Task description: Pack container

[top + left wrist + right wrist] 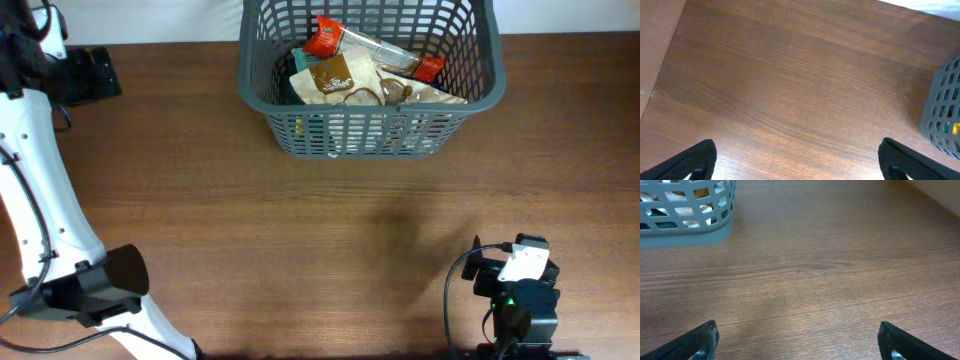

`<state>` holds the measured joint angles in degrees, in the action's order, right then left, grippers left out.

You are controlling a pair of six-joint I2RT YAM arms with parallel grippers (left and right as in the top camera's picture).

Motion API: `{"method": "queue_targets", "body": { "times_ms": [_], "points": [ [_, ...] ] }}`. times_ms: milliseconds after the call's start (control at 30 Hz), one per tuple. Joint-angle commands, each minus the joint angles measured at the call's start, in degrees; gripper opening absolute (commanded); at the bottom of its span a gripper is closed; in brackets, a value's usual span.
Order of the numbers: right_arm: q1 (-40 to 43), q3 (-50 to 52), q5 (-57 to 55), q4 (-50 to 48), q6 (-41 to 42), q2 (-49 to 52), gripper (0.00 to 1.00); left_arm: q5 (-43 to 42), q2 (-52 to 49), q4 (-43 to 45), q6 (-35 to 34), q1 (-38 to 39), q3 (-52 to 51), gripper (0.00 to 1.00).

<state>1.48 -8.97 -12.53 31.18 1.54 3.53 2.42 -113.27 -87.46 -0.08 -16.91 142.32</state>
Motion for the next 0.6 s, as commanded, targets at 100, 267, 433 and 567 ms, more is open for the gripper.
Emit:
{"method": "queue_targets", "body": {
  "times_ms": [100, 267, 433, 567],
  "points": [
    [0.52, 0.52, 0.31, -0.33, 0.68, -0.66, 0.99, 0.42, 0.59, -0.04, -0.57, -0.13, -0.07, 0.99],
    [0.52, 0.52, 0.31, -0.33, 0.68, -0.66, 0.99, 0.39, 6.93, -0.02, -0.57, 1.53, -2.80, 0.99],
    [0.52, 0.52, 0.33, -0.33, 0.68, -0.66, 0.99, 0.42, 18.43, 0.00, -0.57, 4.02, -13.27, 0.99],
    [0.52, 0.52, 0.31, -0.33, 0.68, -0.66, 0.99, 0.44, 30.91, 0.26, -0.55, 6.19, -27.50, 0.99]
  ]
}}
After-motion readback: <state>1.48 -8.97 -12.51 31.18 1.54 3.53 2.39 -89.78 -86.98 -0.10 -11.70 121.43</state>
